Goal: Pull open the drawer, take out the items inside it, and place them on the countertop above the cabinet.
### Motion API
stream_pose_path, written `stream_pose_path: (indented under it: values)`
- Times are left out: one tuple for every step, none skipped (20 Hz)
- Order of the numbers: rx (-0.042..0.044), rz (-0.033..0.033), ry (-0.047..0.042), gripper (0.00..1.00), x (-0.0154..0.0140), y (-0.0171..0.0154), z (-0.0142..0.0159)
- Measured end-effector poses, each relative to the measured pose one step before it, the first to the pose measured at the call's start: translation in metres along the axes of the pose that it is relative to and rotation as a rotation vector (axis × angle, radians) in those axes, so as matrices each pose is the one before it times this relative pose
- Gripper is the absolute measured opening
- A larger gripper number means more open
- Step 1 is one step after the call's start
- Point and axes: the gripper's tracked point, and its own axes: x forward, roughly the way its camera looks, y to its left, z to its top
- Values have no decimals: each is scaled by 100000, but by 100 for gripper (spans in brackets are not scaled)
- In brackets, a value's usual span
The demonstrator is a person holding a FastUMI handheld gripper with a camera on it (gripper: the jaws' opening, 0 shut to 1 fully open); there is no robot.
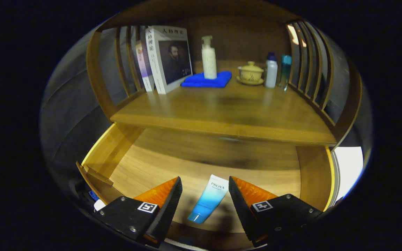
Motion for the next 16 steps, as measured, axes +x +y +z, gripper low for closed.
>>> stream_pose_path:
  values:
    - [446,94,3526,83,616,-150,-427]
    - [702,-193,3152,83,633,-207,-369]
    - [599,-444,3668,83,630,-314,-638]
    - [632,-96,3958,83,644,-314,-598]
    - [2291,1544,4861,83,344,161,-689]
    - [577,1323,3946,83,414,131,-549]
    - [168,1736,3515,82,230,83,-580]
    - [91,787,3478,81,227,153,-327]
    - [739,562,2342,80,154,75,-139]
    - [342,-46,2061,80,10,-73,-130]
    - [-96,105,1667,80,107,62,-185]
    - [-862,-808,1153,80,17,-184,92]
    - [-1278,-1336,300,80,33,-114,209]
    - [-2018,-2876,-1166,80,33,-462,652]
    - [-1516,-3269,-631,80,184,-761,512]
    - [358,-1530,2032,79,407,-496,-55]
